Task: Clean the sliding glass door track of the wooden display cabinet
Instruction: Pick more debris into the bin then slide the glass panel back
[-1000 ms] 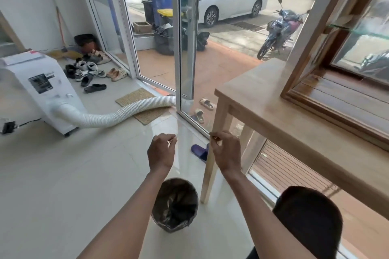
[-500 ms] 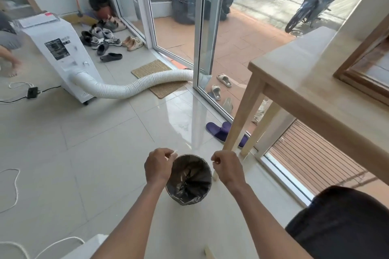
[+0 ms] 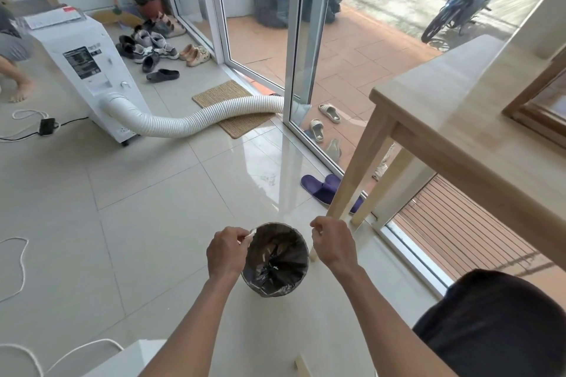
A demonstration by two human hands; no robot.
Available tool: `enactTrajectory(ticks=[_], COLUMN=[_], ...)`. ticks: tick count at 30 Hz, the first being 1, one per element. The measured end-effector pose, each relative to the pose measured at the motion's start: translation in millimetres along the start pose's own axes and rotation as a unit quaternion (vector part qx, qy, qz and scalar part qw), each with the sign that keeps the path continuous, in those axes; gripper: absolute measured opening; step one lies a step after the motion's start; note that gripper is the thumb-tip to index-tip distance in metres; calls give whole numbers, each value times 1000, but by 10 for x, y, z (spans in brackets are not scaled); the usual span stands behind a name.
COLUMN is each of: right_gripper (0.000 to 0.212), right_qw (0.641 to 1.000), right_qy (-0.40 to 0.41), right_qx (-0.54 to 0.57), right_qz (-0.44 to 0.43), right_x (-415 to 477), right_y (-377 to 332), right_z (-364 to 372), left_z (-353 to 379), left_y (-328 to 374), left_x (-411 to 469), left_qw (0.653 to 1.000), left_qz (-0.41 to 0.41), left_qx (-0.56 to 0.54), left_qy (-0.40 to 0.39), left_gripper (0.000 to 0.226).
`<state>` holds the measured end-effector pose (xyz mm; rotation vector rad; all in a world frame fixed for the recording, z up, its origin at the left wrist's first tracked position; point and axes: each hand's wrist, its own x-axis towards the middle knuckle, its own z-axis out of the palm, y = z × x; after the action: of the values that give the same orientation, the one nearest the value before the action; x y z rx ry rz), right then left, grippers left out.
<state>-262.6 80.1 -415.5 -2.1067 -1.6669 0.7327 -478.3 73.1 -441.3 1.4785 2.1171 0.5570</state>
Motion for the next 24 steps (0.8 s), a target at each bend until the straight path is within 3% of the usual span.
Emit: enactTrajectory(ticks=[4, 10, 24], right_gripper=[26, 27, 28], right_qw=[1000, 1000, 999], right_qy=[-3, 0, 5], right_qx=[-14, -13, -36], right_qz=[12, 12, 2], right_x=[-4, 2, -48], right_y=[60, 58, 101], right_z=[-32, -39, -105], left_z=[96, 158, 175], left_y=[37, 214, 86], left_x=[-12, 118, 95], left_qw=[999, 999, 990], left_qz=[6, 35, 86], left_qx=[17, -2, 82], left_qy=[-36, -31, -73], left_gripper=[14, 19, 30])
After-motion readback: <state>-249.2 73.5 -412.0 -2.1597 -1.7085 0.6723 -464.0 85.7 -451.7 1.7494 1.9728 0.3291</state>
